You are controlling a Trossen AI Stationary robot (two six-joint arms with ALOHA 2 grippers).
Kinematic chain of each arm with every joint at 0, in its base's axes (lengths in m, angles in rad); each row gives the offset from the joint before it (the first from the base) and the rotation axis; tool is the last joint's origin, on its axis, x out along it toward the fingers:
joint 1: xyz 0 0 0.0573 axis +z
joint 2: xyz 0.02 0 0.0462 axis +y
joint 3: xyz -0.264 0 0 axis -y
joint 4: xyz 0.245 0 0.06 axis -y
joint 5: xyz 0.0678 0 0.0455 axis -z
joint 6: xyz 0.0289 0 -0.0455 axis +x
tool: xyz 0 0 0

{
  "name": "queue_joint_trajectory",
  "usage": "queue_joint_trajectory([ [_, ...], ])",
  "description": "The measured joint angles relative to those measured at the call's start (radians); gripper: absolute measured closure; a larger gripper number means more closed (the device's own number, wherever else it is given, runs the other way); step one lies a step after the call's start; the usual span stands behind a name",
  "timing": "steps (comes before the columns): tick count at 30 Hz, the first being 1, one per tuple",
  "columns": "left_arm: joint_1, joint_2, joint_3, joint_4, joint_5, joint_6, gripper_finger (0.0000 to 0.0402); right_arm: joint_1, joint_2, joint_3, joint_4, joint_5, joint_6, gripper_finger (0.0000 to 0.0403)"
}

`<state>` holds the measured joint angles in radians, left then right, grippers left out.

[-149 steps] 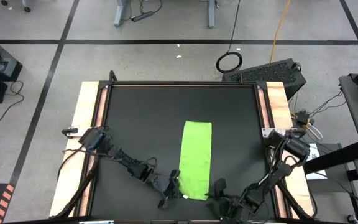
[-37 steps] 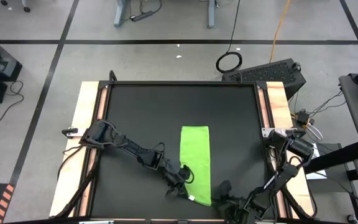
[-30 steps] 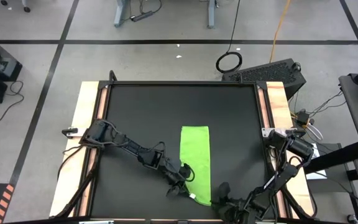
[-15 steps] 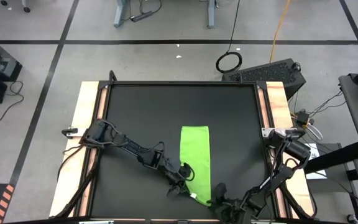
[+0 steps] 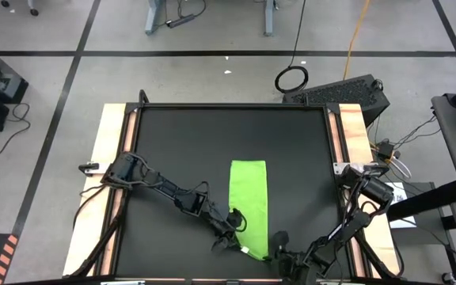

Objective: Roll towel into tight, uniform cylinder
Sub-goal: Roll the green towel

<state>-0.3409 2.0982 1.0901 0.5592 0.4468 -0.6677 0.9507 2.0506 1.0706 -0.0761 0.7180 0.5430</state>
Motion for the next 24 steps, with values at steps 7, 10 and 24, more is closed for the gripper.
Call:
queue_joint_trajectory([
  [7,-0.042,-0.001,0.000,-0.101,-0.005,0.068,0.0388,-0.040,-0.018,-0.001,-0.005,-0.146,0.163,0.0399],
  [10,-0.055,-0.003,0.000,-0.131,-0.027,0.076,0.0382,-0.059,-0.054,-0.009,-0.003,-0.199,0.209,0.0401],
  [24,-0.084,-0.011,0.002,-0.178,-0.087,0.044,0.0378,-0.141,-0.257,-0.296,0.363,-0.359,0.441,0.0402],
])
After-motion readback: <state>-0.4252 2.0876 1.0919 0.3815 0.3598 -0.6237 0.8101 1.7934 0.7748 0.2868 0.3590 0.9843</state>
